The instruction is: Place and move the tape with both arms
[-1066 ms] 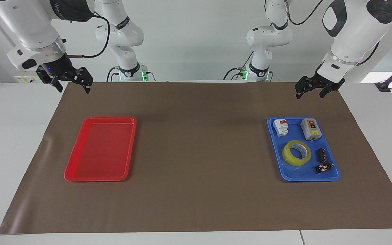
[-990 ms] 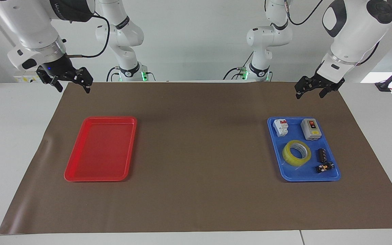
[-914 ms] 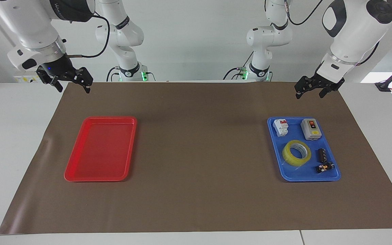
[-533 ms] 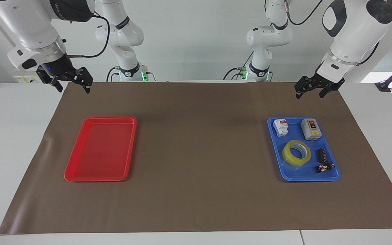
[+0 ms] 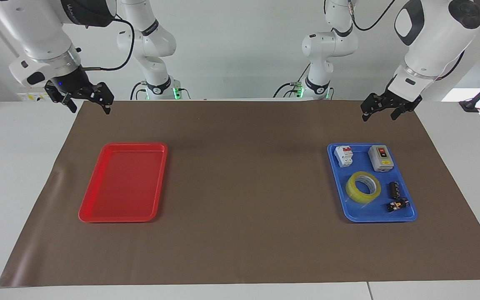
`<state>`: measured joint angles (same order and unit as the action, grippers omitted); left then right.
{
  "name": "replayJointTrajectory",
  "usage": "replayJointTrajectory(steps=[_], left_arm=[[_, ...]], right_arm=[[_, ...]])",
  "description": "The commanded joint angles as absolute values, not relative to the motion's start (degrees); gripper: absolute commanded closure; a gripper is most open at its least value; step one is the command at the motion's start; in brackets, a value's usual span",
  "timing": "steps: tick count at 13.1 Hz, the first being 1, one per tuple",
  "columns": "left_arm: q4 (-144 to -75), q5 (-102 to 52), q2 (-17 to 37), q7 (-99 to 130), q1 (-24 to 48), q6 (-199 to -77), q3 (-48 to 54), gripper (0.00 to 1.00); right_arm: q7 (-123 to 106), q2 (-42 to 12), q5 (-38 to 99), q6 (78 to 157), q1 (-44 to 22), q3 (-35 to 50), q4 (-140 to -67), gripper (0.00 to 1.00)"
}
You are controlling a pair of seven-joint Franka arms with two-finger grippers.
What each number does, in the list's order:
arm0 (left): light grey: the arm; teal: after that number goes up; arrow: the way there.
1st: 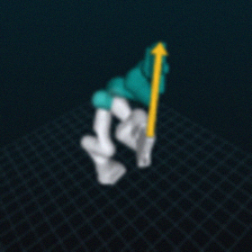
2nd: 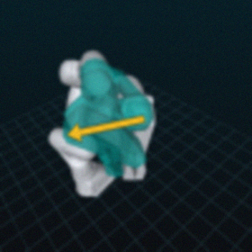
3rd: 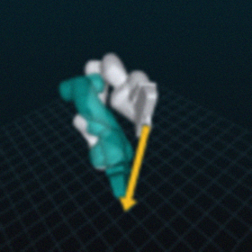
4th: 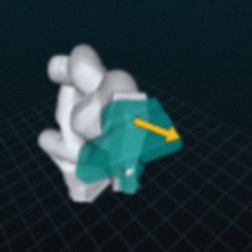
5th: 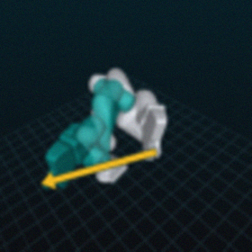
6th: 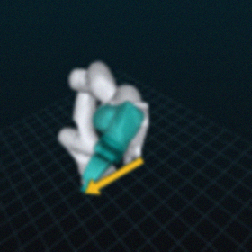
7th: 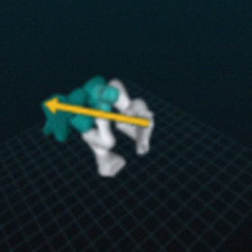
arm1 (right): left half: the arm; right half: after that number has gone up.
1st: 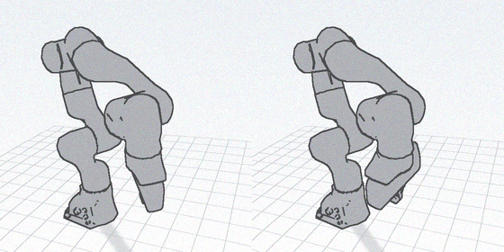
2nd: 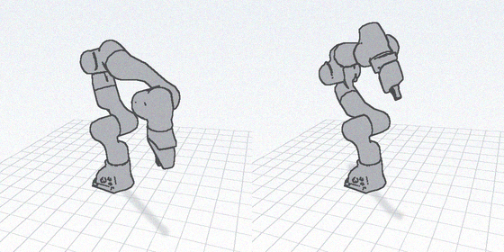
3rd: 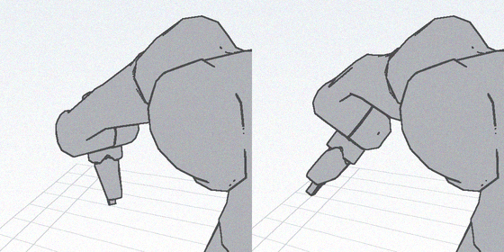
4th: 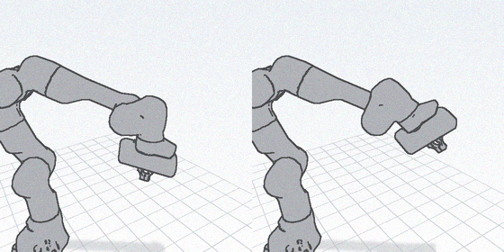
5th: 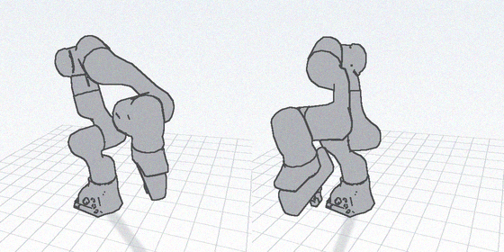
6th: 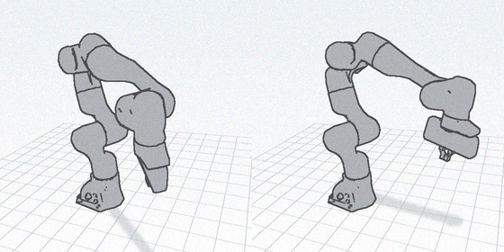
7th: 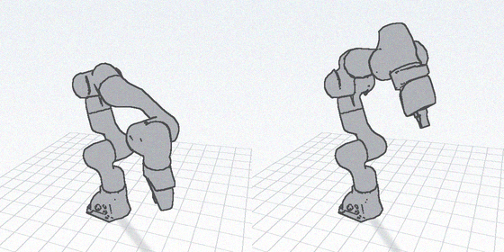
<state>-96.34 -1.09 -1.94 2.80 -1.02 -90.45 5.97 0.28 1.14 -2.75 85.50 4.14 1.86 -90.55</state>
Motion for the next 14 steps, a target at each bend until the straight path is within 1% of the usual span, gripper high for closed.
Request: replayJointTrajectory(steps=[1,3,6,7,10,14], left_arm=[[-97.1,-1.8,-2.5,2.8,-0.9,-91.9,5.8,0.00],[-97.5,-1.8,-2.5,2.7,-1.0,-92.6,5.8,0.00],[-101.1,-1.8,-3.9,2.5,-1.4,-96.3,5.7,0.00],[-101.4,-1.8,-3.7,2.5,-1.8,-97.4,5.6,0.00],[-103.9,-0.1,-1.5,2.6,-2.5,-104.4,5.4,0.00],[-105.0,1.4,6.5,2.7,-7.3,-114.2,5.3,0.00]], right_arm=[[-0.8,1.0,-1.7,84.9,4.7,1.9,-90.0,0.00],[-0.9,1.0,-1.7,84.9,4.7,1.9,-90.0,0.00],[-0.9,1.0,-1.7,84.9,4.7,1.9,-90.1,0.00],[-0.9,1.0,-1.7,84.9,4.7,1.9,-90.0,0.00],[-0.9,1.0,-1.7,84.9,4.7,1.9,-90.1,0.00],[-0.9,1.0,-1.7,84.9,4.7,1.9,-90.1,0.00]])
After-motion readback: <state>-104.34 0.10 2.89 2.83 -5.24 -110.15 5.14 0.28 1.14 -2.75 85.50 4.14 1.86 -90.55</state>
